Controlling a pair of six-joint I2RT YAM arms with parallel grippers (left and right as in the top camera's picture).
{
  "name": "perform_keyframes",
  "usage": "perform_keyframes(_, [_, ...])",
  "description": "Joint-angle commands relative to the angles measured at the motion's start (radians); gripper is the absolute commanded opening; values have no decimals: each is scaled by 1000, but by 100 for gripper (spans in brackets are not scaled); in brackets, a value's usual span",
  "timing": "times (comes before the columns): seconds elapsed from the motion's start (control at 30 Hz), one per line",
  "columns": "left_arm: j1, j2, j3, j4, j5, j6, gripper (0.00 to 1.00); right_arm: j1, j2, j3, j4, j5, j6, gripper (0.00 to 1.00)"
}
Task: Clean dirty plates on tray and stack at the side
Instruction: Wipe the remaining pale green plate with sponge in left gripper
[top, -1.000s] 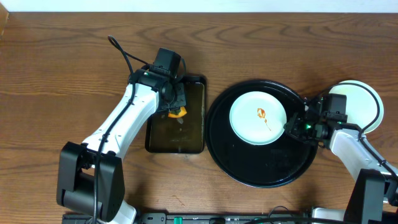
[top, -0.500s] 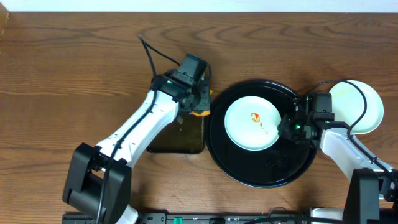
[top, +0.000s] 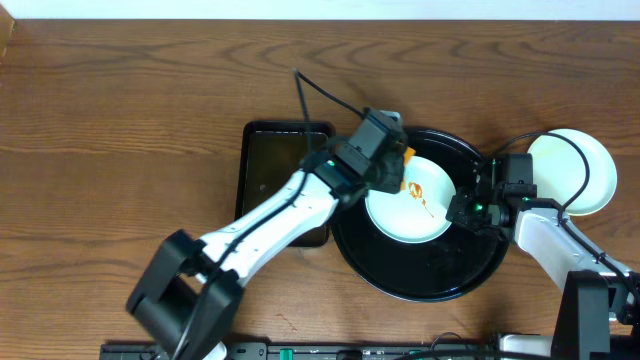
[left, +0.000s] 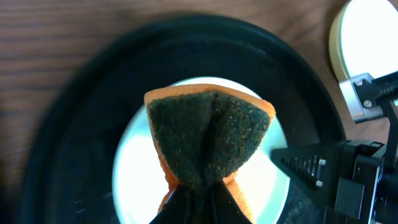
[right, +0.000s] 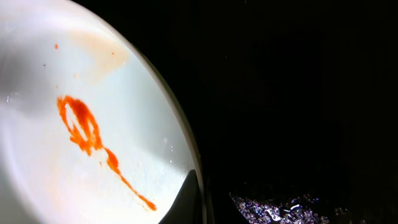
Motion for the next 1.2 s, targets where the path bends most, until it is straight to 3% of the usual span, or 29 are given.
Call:
perform_keyframes(0.0, [-32,76,-3,87,130,-74,8,13,11,-23,-9,20,10,1])
perform_keyframes(0.23, [-61,162,-3,227,272,-140,7,13,11,-23,-8,20,10,1])
perform_keyframes(0.57, [-71,247,-3,298,336,-252,7,13,11,-23,-8,16,10,1])
perform_keyframes(0.87, [-99,320,-3,314,336,-238,7,13,11,-23,-9,3,10,1])
perform_keyframes(0.97, [-99,353,-3,312,289,-157,7,13,11,-23,-9,2,10,1])
perform_keyframes(1.07, [-96,356,-2,266,151,-58,7,13,11,-23,-12,2,10,1])
perform_keyframes(1.17, [-74,355,-2,227,63,-24,7,13,11,-23,-30,2,10,1])
